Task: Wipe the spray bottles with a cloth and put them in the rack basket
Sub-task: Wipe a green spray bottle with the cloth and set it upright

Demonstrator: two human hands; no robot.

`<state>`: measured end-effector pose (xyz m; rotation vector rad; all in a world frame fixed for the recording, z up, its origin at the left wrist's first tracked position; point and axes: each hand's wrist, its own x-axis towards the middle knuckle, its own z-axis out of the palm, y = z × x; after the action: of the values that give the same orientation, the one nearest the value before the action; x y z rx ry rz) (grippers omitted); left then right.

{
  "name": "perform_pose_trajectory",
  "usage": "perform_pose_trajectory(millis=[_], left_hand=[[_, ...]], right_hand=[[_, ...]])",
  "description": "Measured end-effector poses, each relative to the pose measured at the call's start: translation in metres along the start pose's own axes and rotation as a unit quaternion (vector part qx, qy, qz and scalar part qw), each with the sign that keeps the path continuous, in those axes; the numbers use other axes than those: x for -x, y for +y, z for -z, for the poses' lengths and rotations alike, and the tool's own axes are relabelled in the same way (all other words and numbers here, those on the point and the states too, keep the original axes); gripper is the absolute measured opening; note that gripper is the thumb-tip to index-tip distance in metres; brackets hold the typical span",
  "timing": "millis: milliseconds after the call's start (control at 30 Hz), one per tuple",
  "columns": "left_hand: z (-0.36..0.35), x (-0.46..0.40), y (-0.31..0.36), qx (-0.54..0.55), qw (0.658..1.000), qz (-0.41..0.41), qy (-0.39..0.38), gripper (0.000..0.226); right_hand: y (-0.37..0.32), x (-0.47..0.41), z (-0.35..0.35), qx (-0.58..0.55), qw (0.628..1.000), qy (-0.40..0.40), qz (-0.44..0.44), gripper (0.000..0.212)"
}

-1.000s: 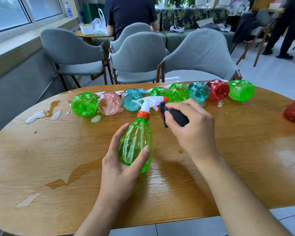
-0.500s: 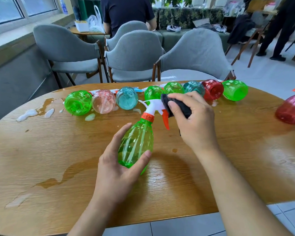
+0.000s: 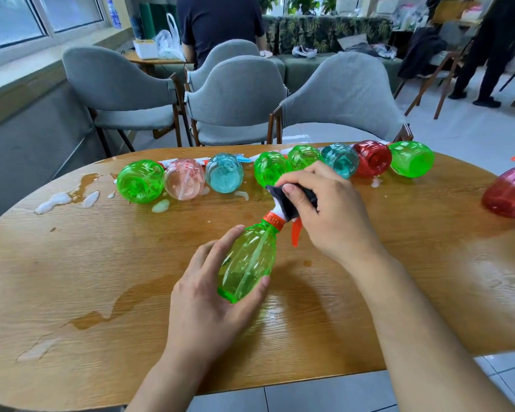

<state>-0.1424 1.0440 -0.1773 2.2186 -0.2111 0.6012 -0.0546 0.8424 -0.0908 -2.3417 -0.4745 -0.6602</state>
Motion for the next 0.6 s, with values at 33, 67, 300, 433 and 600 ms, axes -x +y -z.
perform_pose_trajectory(millis=[33,67,300,433,600], left_hand=[[0.0,0.0,0.0,0.0,1.0,0.001,0.0,0.074],[0.0,-0.001,0.001,0.003,1.0,0.003,0.001,0.073],[0.002,-0.004,0.002,0.009,1.0,0.001,0.012,0.073],[0.0,-0.002,0.003,0.005,1.0,-0.004,0.01,0.072],[0.003,-0.003,0.002,0.015,1.0,0.004,0.018,0.071]], right_hand=[[0.002,0.0,0.003,0.025,0.999,-0.005,-0.022,0.021],[0.005,-0.001,0.005,0.057,0.997,-0.009,-0.044,0.022],[0.008,0.0,0.011,0.035,0.998,0.014,-0.054,0.021],[-0.007,0.002,-0.001,-0.039,0.999,0.008,-0.002,0.02],[0.014,0.0,0.012,0.111,0.988,-0.01,-0.111,0.023]])
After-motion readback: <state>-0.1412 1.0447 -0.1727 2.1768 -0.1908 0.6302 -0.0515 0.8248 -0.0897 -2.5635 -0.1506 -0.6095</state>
